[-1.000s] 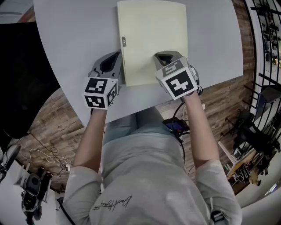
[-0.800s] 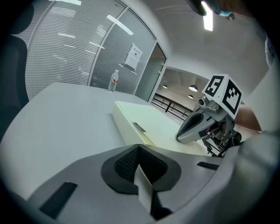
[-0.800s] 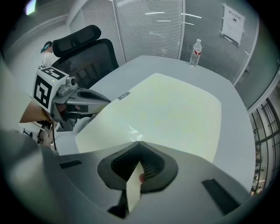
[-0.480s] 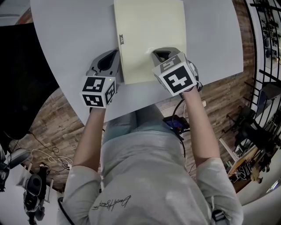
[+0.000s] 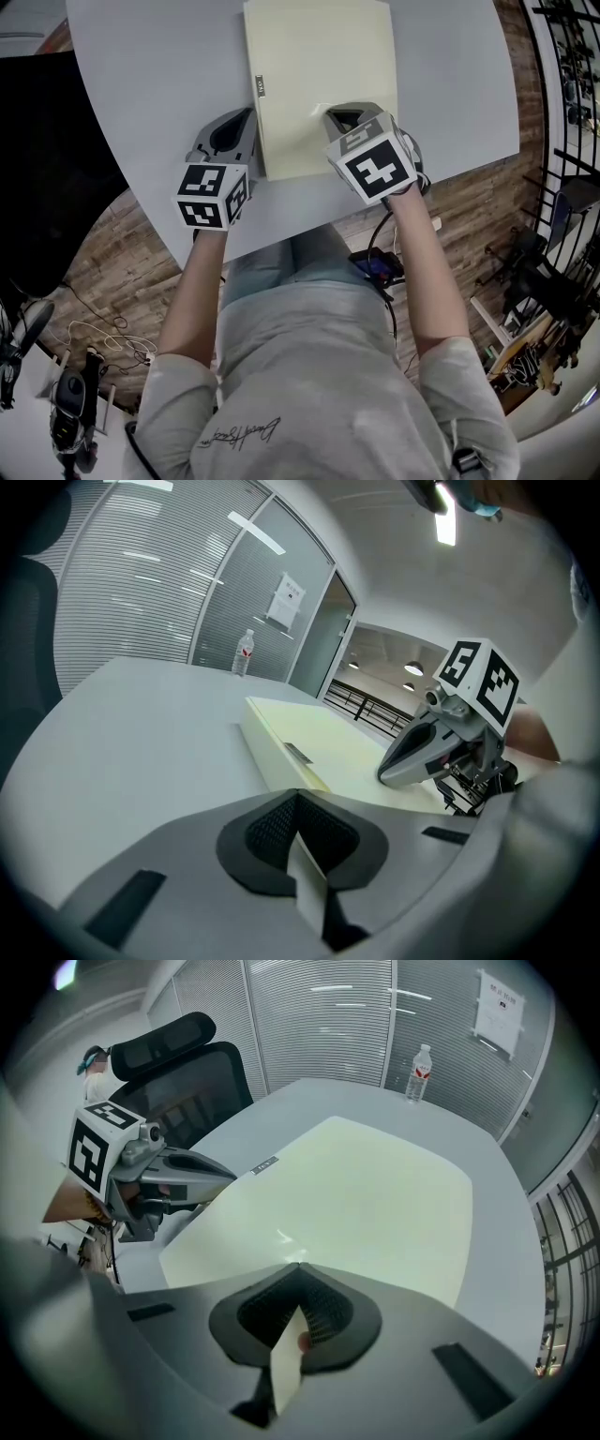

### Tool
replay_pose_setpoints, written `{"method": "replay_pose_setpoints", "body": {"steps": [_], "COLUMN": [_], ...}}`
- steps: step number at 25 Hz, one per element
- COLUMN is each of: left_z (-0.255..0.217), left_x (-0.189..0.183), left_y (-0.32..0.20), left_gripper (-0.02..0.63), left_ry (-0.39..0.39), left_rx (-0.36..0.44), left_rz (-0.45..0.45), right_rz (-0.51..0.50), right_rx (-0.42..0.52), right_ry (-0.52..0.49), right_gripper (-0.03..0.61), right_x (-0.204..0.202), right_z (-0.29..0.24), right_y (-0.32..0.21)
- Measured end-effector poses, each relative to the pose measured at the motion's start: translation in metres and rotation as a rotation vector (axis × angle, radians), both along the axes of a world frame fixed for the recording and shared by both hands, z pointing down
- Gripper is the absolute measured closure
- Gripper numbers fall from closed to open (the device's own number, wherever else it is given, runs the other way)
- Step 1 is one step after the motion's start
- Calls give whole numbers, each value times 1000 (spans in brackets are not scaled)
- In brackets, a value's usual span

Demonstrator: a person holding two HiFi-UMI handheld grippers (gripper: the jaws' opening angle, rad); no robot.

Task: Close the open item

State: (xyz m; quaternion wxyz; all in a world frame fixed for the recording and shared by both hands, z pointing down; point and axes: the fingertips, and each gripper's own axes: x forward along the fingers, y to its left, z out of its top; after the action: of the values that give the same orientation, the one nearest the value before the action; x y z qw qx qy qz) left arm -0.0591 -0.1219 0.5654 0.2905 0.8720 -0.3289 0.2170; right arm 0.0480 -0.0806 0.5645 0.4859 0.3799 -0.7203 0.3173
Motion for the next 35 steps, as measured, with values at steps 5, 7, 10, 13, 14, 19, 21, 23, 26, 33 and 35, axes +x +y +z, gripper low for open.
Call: {"method": "replay_pose_setpoints", "body": {"steps": [5, 7, 10, 13, 14, 19, 21, 23, 26, 33, 35], "left_z": [-1, -1, 1, 0, -1, -9, -15, -24, -41, -95, -109], "left_x": [-1, 0, 1, -1, -2, -12, -20, -26, -25, -1, 4], "left_y": [-1, -1, 0, 1, 0, -9, -12, -14, -9, 15, 21], "left_gripper": [606, 606, 606, 606, 606, 606, 606, 606, 606, 606, 606], "left_ry": [-2, -5, -7, -4, -3, -21, -28, -34, -33, 22, 38], "left_rx": [6, 9, 7, 1, 2, 26, 40, 59, 82, 153, 172], "left_rz": [-2, 0, 5, 9, 11, -7, -19, -20, 1, 95, 115], "right_rz": [7, 7, 14, 40, 59, 96, 76, 80, 115, 173, 167], "right_rx": [3, 4, -1, 17, 29, 114, 153, 189, 229, 343, 373], "right_ry": [-10, -13, -16, -51, -74, -153, -153, -166, -199, -263, -264], "right_gripper": [565, 566, 566, 566, 566, 566, 566, 566, 566, 566, 566], "right_x": [-1, 0, 1, -1, 0, 7, 8, 11, 18, 28, 27], "right_z": [-1, -1, -1, -7, -9, -15, -19, -25, -40, -88, -98], "right_y": [-2, -2, 0, 0, -1, -4, -3, -2, 2, 18, 22]}}
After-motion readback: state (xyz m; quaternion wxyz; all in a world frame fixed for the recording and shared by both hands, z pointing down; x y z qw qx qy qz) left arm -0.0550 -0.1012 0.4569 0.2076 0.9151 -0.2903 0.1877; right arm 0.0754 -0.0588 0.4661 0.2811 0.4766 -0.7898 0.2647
